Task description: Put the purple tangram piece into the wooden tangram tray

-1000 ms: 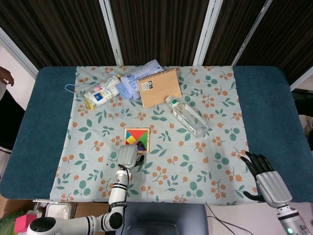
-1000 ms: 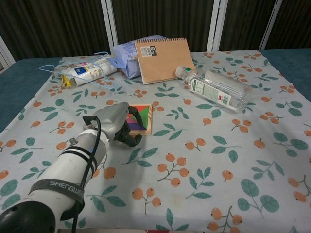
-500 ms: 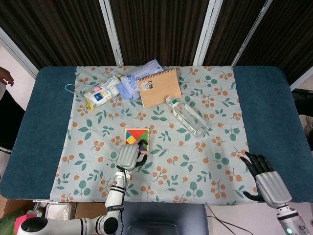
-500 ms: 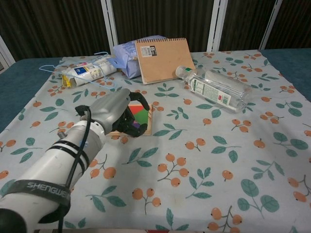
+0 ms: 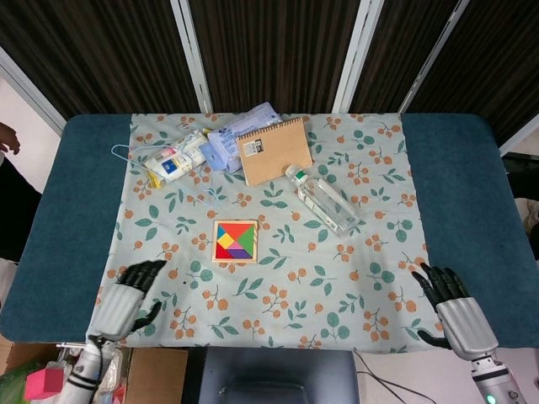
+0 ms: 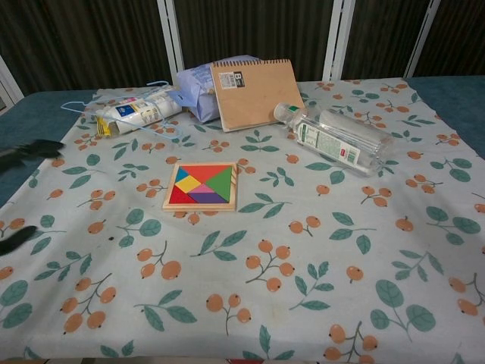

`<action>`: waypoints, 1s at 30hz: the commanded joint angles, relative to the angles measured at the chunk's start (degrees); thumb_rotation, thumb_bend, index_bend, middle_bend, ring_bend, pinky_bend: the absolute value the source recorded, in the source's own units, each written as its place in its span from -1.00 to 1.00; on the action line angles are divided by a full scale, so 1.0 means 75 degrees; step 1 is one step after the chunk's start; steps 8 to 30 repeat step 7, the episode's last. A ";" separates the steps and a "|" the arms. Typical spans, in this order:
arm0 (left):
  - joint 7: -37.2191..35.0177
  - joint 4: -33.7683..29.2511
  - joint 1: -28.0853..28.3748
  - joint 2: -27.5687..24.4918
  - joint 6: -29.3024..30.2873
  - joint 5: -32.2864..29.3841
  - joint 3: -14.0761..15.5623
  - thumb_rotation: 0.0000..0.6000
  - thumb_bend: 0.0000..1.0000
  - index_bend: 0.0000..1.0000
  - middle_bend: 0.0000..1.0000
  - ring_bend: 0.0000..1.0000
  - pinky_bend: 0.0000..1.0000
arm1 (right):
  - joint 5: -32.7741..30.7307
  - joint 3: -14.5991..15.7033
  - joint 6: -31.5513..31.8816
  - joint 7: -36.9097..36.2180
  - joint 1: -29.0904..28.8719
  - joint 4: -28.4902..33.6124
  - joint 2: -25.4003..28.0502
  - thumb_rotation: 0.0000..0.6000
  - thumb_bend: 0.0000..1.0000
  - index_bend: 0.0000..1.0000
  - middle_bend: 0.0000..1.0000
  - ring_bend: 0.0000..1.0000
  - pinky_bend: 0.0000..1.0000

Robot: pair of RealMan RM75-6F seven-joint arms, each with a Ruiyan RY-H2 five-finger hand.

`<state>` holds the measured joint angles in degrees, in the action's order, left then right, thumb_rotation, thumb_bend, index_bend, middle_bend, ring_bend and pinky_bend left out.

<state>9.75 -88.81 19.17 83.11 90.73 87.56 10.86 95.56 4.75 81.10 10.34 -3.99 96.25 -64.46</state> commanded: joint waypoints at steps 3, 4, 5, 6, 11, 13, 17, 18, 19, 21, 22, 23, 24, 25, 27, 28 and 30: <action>-0.1669 0.1279 -0.1015 -0.0469 0.1198 0.1077 0.0184 1.00 -0.25 -0.91 -0.95 -1.00 -0.91 | -0.0013 -0.0032 0.0068 0.0186 0.0054 0.0022 -0.0140 1.00 -0.68 -1.00 -1.00 -1.00 -1.00; -0.1738 0.1239 -0.1008 -0.0530 0.1066 0.1022 0.0172 1.00 -0.24 -0.91 -0.94 -1.00 -0.91 | -0.0029 -0.0045 0.0095 0.0194 0.0069 0.0018 -0.0149 1.00 -0.68 -1.00 -1.00 -1.00 -1.00; -0.1783 0.1201 -0.1009 -0.0593 0.0950 0.0970 0.0160 1.00 -0.25 -0.91 -0.94 -1.00 -0.91 | -0.0043 -0.0057 0.0119 0.0196 0.0080 0.0016 -0.0155 1.00 -0.68 -1.00 -1.00 -1.00 -1.00; -0.1803 0.1181 -0.1008 -0.0654 0.0843 0.0922 0.0142 1.00 -0.24 -0.91 -0.94 -1.00 -0.91 | -0.0054 -0.0066 0.0133 0.0196 0.0087 0.0015 -0.0156 1.00 -0.68 -1.00 -1.00 -1.00 -1.00; -0.1824 0.1149 -0.1008 -0.0726 0.0725 0.0885 0.0121 1.00 -0.24 -0.91 -0.94 -1.00 -0.92 | -0.0067 -0.0075 0.0143 0.0188 0.0094 0.0014 -0.0157 1.00 -0.68 -1.00 -1.00 -1.00 -1.00; -0.1824 0.1149 -0.1008 -0.0726 0.0725 0.0885 0.0121 1.00 -0.24 -0.91 -0.94 -1.00 -0.92 | -0.0067 -0.0075 0.0143 0.0188 0.0094 0.0014 -0.0157 1.00 -0.68 -1.00 -1.00 -1.00 -1.00; -0.1824 0.1149 -0.1008 -0.0726 0.0725 0.0885 0.0121 1.00 -0.24 -0.91 -0.94 -1.00 -0.92 | -0.0067 -0.0075 0.0143 0.0188 0.0094 0.0014 -0.0157 1.00 -0.68 -1.00 -1.00 -1.00 -1.00; -0.1824 0.1149 -0.1008 -0.0726 0.0725 0.0885 0.0121 1.00 -0.24 -0.91 -0.94 -1.00 -0.92 | -0.0067 -0.0075 0.0143 0.0188 0.0094 0.0014 -0.0157 1.00 -0.68 -1.00 -1.00 -1.00 -1.00; -0.1824 0.1149 -0.1008 -0.0726 0.0725 0.0885 0.0121 1.00 -0.24 -0.91 -0.94 -1.00 -0.92 | -0.0067 -0.0075 0.0143 0.0188 0.0094 0.0014 -0.0157 1.00 -0.68 -1.00 -1.00 -1.00 -1.00; -0.1824 0.1149 -0.1008 -0.0726 0.0725 0.0885 0.0121 1.00 -0.24 -0.91 -0.94 -1.00 -0.92 | -0.0067 -0.0075 0.0143 0.0188 0.0094 0.0014 -0.0157 1.00 -0.68 -1.00 -1.00 -1.00 -1.00; -0.1824 0.1149 -0.1008 -0.0726 0.0725 0.0885 0.0121 1.00 -0.24 -0.91 -0.94 -1.00 -0.92 | -0.0067 -0.0075 0.0143 0.0188 0.0094 0.0014 -0.0157 1.00 -0.68 -1.00 -1.00 -1.00 -1.00; -0.1824 0.1149 -0.1008 -0.0726 0.0725 0.0885 0.0121 1.00 -0.24 -0.91 -0.94 -1.00 -0.92 | -0.0067 -0.0075 0.0143 0.0188 0.0094 0.0014 -0.0157 1.00 -0.68 -1.00 -1.00 -1.00 -1.00; -0.1824 0.1149 -0.1008 -0.0726 0.0725 0.0885 0.0121 1.00 -0.24 -0.91 -0.94 -1.00 -0.92 | -0.0067 -0.0075 0.0143 0.0188 0.0094 0.0014 -0.0157 1.00 -0.68 -1.00 -1.00 -1.00 -1.00; -0.1824 0.1149 -0.1008 -0.0726 0.0725 0.0885 0.0121 1.00 -0.24 -0.91 -0.94 -1.00 -0.92 | -0.0067 -0.0075 0.0143 0.0188 0.0094 0.0014 -0.0157 1.00 -0.68 -1.00 -1.00 -1.00 -1.00; -0.1824 0.1149 -0.1008 -0.0726 0.0725 0.0885 0.0121 1.00 -0.24 -0.91 -0.94 -1.00 -0.92 | -0.0067 -0.0075 0.0143 0.0188 0.0094 0.0014 -0.0157 1.00 -0.68 -1.00 -1.00 -1.00 -1.00; -0.1824 0.1149 -0.1008 -0.0726 0.0725 0.0885 0.0121 1.00 -0.24 -0.91 -0.94 -1.00 -0.92 | -0.0067 -0.0075 0.0143 0.0188 0.0094 0.0014 -0.0157 1.00 -0.68 -1.00 -1.00 -1.00 -1.00; -0.1824 0.1149 -0.1008 -0.0726 0.0725 0.0885 0.0121 1.00 -0.24 -0.91 -0.94 -1.00 -0.92 | -0.0067 -0.0075 0.0143 0.0188 0.0094 0.0014 -0.0157 1.00 -0.68 -1.00 -1.00 -1.00 -1.00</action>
